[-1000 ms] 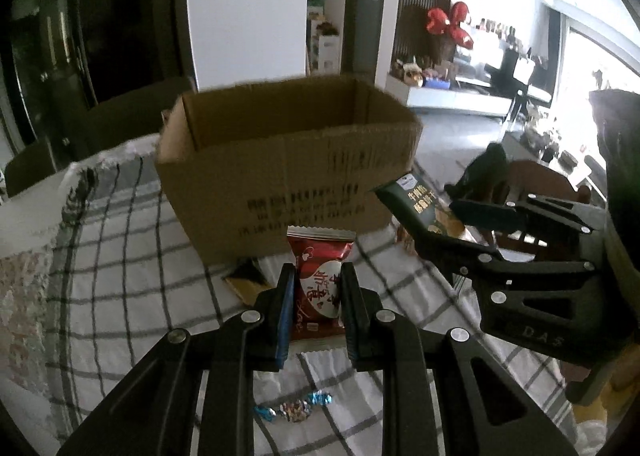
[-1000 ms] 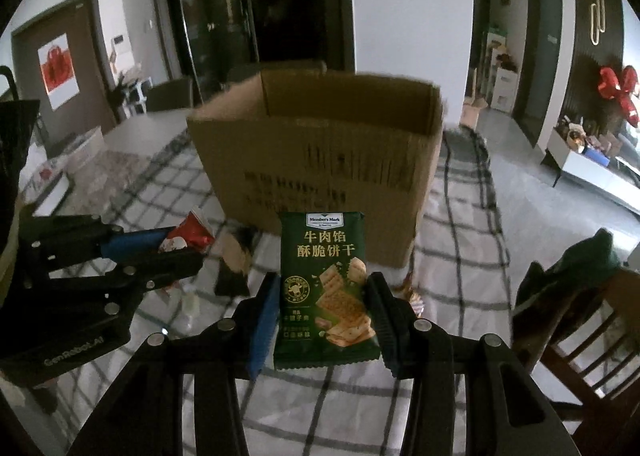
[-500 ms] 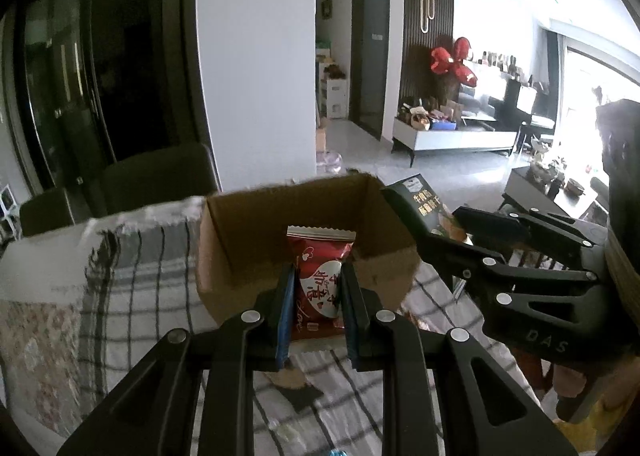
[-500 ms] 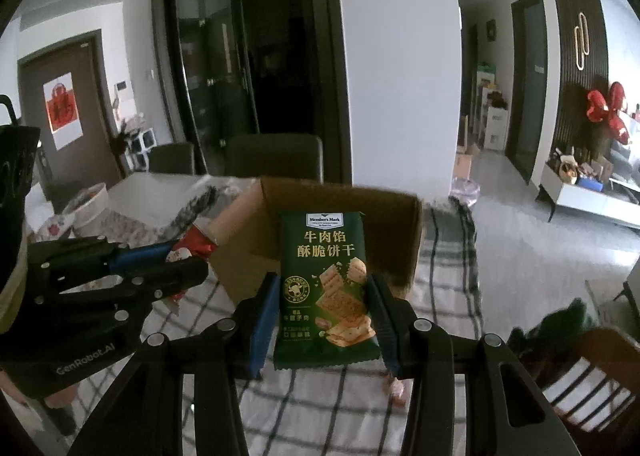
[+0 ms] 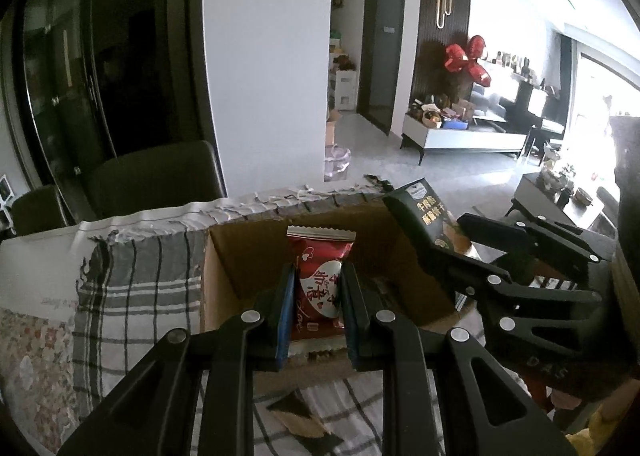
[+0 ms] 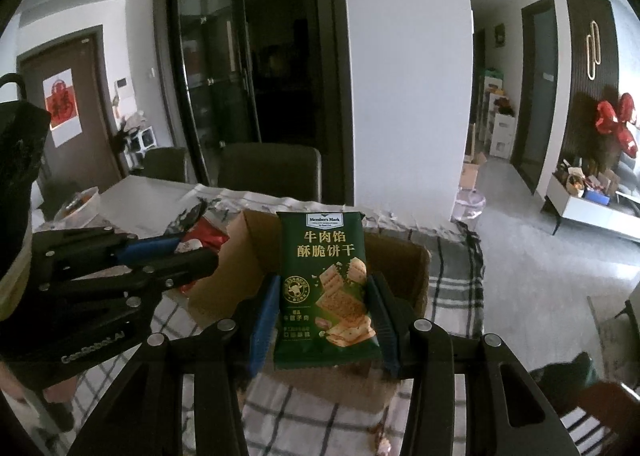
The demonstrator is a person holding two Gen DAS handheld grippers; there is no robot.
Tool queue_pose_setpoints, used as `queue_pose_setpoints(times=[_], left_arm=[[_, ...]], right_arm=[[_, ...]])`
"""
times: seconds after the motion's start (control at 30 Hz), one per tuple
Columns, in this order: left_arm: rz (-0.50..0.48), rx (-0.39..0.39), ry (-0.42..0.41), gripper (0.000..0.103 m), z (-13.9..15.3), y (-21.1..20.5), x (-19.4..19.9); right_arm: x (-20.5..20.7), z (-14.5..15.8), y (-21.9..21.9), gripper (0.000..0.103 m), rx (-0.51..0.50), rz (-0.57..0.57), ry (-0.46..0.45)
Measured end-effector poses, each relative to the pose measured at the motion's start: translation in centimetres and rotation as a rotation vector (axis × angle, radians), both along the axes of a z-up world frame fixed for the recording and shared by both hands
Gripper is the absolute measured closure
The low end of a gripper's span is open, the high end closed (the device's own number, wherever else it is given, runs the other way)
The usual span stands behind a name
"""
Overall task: Organize snacks
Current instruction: 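Carry the red packet and cracker bag into the box and open both tools, then move both tools back toward the dark bar and striped candy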
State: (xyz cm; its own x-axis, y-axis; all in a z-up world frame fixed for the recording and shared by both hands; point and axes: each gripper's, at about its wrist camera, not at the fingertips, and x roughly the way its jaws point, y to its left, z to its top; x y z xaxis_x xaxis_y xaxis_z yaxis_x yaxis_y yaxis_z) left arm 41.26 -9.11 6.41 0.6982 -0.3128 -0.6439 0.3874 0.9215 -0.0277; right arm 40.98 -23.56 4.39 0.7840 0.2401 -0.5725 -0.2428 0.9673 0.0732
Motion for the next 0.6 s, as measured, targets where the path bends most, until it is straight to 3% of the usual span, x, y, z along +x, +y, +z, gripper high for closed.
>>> queue_pose_setpoints(times=[0.1,0.23,0.3,0.43,0.6], left_arm=[[0.016,0.008,0.004,0.078,-0.4,-0.1,1.0],[0.044,0.011,-0.005,0.054,-0.5,0.0,1.4],[0.051,0.017,-0.021,0.052,-0.5,0.1,0.9],[0.088,0.051,-0.074,0.038,-0.4,0.5,-1.2],[0.16,0.067,-0.098,0.037,-0.5,1.1,-4.4]], right_arm=[[1.1,-0.4,-0.1,0.057,-0.002,-0.004,0.014],[2.1,-1.2,0.0,0.048,-0.009,-0.018,0.036],[2.1,-1.3,-0.1,0.047,-0.006,-0.032,0.038],[0.9,-1.4,-0.6,0.047,-0.013,-0.065,0.018],[-2.0,-0.9,-1.3,0.047,-0.004,-0.129,-0.027]])
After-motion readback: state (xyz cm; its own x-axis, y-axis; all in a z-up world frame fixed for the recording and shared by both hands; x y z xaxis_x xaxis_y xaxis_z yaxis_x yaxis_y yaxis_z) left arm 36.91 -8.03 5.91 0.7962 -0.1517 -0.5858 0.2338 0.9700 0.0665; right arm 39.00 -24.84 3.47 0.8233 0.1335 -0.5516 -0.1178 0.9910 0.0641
